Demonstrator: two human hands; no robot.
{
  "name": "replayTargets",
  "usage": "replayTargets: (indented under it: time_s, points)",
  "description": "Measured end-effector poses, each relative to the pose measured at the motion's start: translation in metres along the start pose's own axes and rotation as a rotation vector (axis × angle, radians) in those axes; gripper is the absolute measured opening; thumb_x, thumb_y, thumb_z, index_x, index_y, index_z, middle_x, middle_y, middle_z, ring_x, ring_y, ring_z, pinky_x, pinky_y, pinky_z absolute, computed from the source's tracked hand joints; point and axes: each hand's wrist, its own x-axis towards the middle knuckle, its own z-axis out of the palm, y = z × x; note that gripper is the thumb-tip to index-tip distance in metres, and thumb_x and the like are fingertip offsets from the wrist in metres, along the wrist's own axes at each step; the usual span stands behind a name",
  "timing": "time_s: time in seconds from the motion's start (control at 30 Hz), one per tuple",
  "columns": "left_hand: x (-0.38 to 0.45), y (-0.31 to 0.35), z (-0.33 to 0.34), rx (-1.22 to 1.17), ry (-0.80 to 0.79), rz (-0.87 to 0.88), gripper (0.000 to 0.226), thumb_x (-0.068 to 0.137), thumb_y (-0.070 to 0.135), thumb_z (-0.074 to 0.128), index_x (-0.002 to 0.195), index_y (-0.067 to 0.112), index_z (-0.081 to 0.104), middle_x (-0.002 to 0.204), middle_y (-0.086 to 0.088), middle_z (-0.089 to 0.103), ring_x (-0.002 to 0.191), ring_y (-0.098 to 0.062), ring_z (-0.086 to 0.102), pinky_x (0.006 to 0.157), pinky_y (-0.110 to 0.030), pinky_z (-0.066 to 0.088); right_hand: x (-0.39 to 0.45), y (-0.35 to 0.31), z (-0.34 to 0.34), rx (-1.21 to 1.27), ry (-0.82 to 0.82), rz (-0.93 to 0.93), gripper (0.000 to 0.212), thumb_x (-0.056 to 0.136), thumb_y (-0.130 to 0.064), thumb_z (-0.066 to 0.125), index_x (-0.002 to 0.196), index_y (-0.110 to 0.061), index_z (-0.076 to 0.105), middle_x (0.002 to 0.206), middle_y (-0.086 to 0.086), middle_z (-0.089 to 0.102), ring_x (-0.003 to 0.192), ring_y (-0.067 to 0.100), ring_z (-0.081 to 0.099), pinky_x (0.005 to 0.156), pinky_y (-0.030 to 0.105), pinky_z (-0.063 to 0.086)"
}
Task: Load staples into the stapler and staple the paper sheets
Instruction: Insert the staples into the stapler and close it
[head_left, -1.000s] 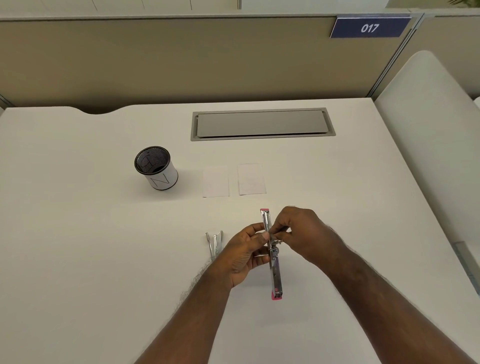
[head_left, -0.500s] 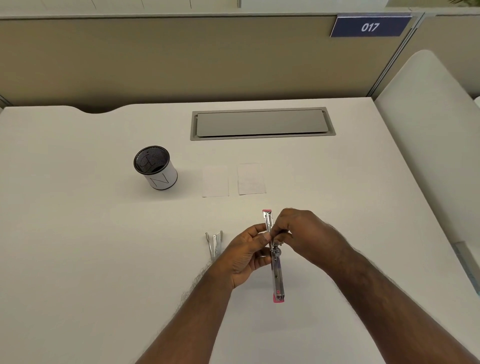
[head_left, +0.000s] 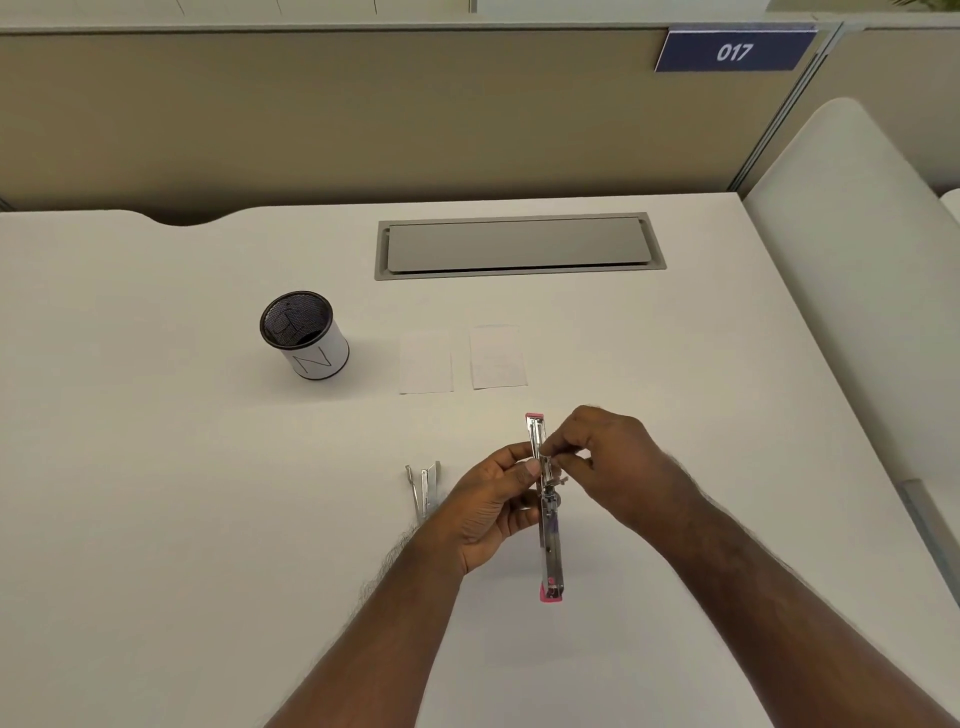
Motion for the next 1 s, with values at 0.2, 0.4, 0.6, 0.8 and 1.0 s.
replayTargets:
  time_s: [0.2,0.4,0.6,0.8,1.0]
  points:
    - [0.001,0.000,0.001,0.012,-0.007,0.001,0.047,0.080,0.022,0.070,0.124,0.011,0.059,0.094,-0.005,0.071,0.080,-0.023,0.063,0.063,-0.025,0.057,0.000,-0.006,0.000,-0.072,-0.084,0.006,0.040,0.088,-0.017,0.064,0.115,-0.043,0.048,0.084,-0.019,0.060,0.081,0.003,0.061,0.071,0.033,0.057]
    - [0.001,-0.002,0.001,0.013,-0.021,-0.010,0.051,0.082,0.019,0.069,0.129,0.008,0.053,0.093,-0.005,0.071,0.078,-0.023,0.066,0.057,-0.024,0.057,0.006,-0.002,-0.004,-0.030,-0.120,0.086,0.056,0.080,-0.016,0.071,0.120,-0.046,0.047,0.076,-0.020,0.065,0.075,-0.003,0.061,0.066,0.028,0.053]
    - [0.001,-0.005,-0.001,0.000,-0.051,-0.026,0.046,0.081,0.018,0.070,0.125,0.010,0.056,0.097,-0.006,0.072,0.078,-0.022,0.069,0.061,-0.026,0.059,0.012,0.007,-0.003,0.340,-0.129,0.400,0.050,0.068,-0.009,0.082,0.106,-0.035,0.062,0.082,-0.007,0.065,0.061,0.007,0.067,0.060,0.036,0.061]
    - [0.002,-0.008,0.000,-0.011,-0.073,-0.038,0.043,0.081,0.019,0.072,0.121,0.013,0.059,0.100,-0.006,0.072,0.078,-0.023,0.070,0.060,-0.026,0.059,0.010,0.010,0.002,0.593,-0.103,0.540,0.046,0.073,-0.005,0.074,0.111,-0.023,0.057,0.078,-0.003,0.067,0.061,0.006,0.068,0.053,0.023,0.053]
    - [0.001,-0.008,0.000,-0.003,-0.078,-0.048,0.044,0.081,0.020,0.072,0.122,0.013,0.058,0.098,-0.006,0.071,0.079,-0.023,0.070,0.066,-0.028,0.061,0.010,0.010,0.006,0.727,-0.108,0.631,0.036,0.076,-0.008,0.071,0.107,-0.024,0.062,0.087,0.006,0.071,0.065,0.011,0.068,0.059,0.027,0.056]
